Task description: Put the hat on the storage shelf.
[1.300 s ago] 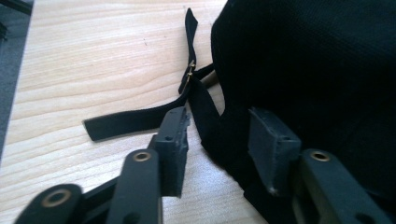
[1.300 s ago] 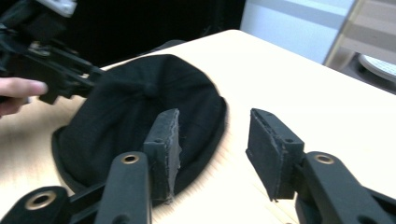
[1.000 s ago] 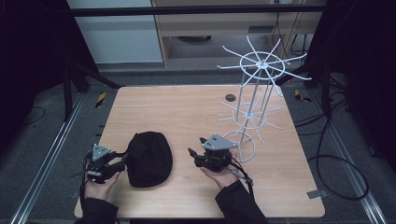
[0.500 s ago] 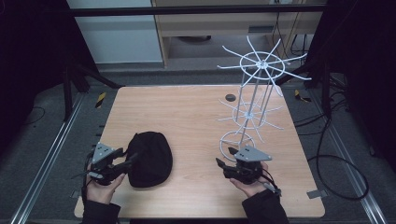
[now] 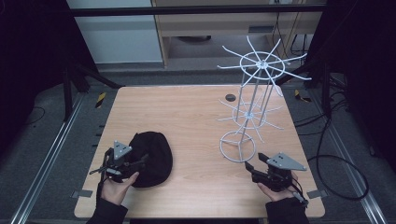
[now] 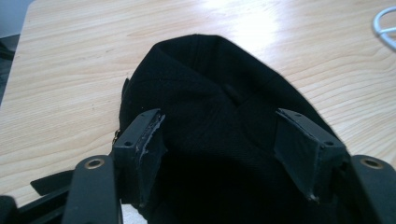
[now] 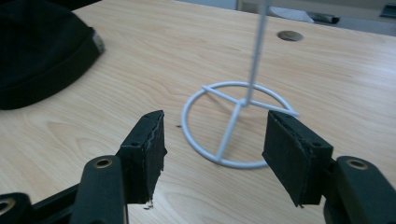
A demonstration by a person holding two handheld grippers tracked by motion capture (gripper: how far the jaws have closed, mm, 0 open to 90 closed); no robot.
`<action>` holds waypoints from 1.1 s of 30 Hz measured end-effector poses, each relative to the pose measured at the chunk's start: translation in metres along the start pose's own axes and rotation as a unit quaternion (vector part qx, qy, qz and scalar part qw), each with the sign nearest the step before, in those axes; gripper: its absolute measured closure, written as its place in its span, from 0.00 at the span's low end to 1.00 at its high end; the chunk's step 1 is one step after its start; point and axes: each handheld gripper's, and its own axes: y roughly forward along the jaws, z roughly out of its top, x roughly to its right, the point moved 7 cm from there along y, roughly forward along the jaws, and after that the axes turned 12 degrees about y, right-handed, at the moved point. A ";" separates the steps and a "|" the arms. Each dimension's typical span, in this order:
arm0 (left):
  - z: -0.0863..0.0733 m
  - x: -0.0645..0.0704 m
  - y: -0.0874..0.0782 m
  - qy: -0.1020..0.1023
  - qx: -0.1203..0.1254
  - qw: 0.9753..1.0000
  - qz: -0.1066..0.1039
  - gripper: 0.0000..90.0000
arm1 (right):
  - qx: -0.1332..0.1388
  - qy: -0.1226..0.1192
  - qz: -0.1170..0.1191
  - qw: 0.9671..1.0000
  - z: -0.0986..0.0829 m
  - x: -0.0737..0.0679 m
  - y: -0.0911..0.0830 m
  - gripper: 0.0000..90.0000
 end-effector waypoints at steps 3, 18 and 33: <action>-0.004 0.000 0.005 -0.002 -0.014 1.000 -0.001 0.38 | 0.005 0.016 -0.012 1.000 -0.001 0.012 -0.004 0.42; -0.014 -0.007 0.018 -0.039 -0.040 0.998 -0.037 0.82 | 0.002 0.031 -0.047 0.998 -0.007 0.043 -0.003 0.44; 0.015 -0.008 -0.026 -0.047 0.089 0.992 -0.071 0.89 | -0.003 0.037 -0.058 0.998 -0.013 0.058 -0.003 0.44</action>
